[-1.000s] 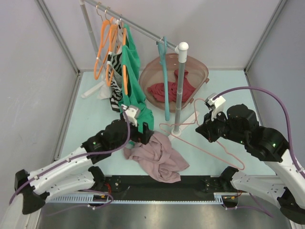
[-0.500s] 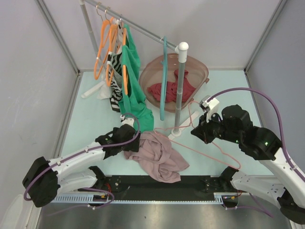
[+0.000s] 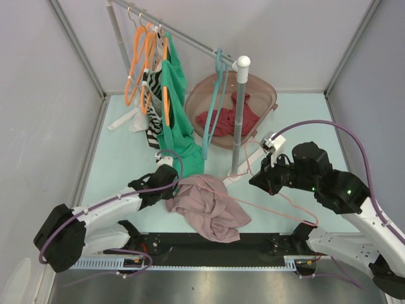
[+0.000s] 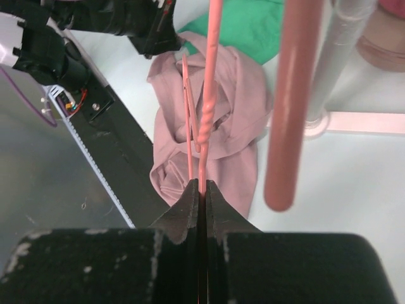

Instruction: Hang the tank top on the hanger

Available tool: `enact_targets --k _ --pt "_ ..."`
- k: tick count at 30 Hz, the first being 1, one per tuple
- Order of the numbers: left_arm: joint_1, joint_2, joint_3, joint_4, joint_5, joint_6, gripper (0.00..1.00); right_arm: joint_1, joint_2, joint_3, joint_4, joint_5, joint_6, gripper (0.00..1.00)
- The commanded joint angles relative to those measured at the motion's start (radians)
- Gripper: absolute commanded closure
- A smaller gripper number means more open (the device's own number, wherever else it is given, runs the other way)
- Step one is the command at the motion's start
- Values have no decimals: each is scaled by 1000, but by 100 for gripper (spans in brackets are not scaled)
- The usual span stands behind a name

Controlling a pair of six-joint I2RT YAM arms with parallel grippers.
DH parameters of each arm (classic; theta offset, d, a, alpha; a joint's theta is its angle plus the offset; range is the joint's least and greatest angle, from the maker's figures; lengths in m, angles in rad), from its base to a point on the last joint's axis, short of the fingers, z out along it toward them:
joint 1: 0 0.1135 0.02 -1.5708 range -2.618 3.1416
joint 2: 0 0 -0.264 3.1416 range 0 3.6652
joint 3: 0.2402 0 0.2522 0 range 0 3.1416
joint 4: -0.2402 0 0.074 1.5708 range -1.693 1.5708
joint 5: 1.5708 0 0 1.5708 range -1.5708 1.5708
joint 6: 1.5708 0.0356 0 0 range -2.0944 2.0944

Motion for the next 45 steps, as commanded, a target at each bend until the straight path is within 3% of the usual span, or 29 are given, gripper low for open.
enact_targets --k 1,16,20,27,38,45 --pt "8 -4 18 13 -15 3 100 2 -10 -47 98 -95 7 100" --pt "10 -284 119 -169 103 -18 100 37 88 -157 321 -176 25 100" --pt "10 -304 158 -202 141 -2 100 52 123 -172 357 -133 4 100" --pt "7 -339 219 -206 325 8 100 68 148 -206 468 -75 -3 100" --pt "-9 -427 280 -162 535 -8 100 155 60 -359 707 3 27 100" --pt "-108 -352 325 -99 597 15 100 233 -16 -454 857 123 37 100"
